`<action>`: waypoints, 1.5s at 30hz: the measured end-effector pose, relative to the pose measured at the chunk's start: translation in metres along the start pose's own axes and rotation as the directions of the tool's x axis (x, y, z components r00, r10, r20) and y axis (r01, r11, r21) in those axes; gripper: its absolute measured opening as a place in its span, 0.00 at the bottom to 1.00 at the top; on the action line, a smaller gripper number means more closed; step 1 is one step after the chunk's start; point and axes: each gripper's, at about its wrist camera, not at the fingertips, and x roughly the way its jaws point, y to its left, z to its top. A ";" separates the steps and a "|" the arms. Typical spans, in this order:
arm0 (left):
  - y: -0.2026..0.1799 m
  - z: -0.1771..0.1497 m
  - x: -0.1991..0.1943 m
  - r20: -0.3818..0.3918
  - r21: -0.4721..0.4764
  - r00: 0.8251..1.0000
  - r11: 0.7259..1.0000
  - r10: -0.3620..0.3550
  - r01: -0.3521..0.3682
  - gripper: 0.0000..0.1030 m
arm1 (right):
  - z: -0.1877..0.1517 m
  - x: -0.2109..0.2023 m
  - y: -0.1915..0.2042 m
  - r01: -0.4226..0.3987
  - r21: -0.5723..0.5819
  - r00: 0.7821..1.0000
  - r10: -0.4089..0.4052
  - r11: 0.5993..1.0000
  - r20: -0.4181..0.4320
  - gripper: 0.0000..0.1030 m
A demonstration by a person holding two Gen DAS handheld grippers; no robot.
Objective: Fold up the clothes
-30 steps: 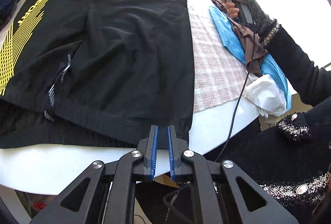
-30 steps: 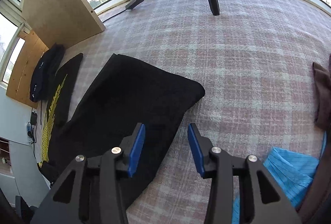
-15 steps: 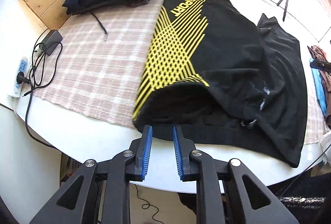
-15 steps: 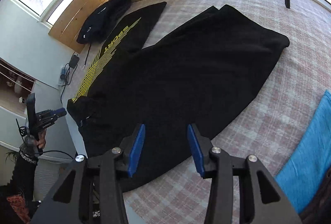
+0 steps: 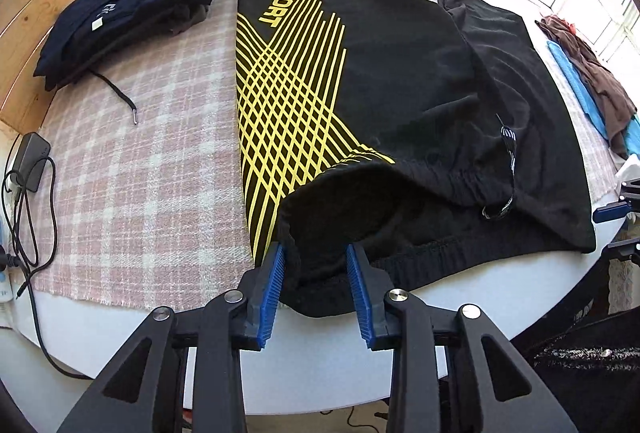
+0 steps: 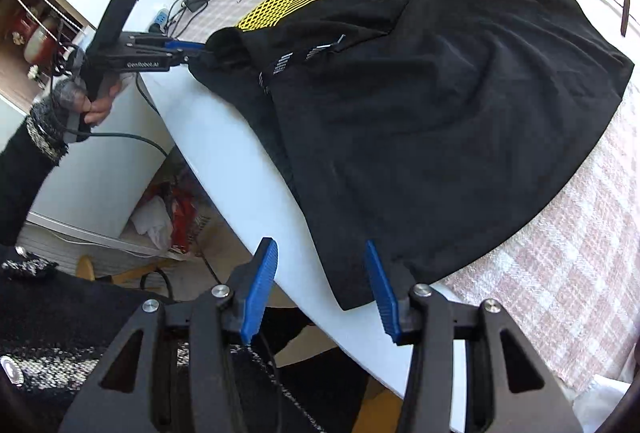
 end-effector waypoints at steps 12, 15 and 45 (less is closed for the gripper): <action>-0.003 -0.011 -0.003 0.086 0.197 0.996 0.980 -0.018 0.000 0.05 | -0.007 0.005 -0.015 0.163 0.158 0.987 -0.163 0.974 -0.015 0.41; -0.006 -0.004 0.000 0.081 0.191 0.997 0.982 -0.005 -0.010 0.05 | -0.006 0.005 -0.017 0.164 0.199 0.986 -0.163 0.966 -0.023 0.29; -0.023 -0.051 -0.050 0.118 0.372 0.992 0.925 0.040 -0.081 0.11 | 0.005 -0.020 -0.025 0.154 0.182 0.987 -0.142 0.971 -0.079 0.14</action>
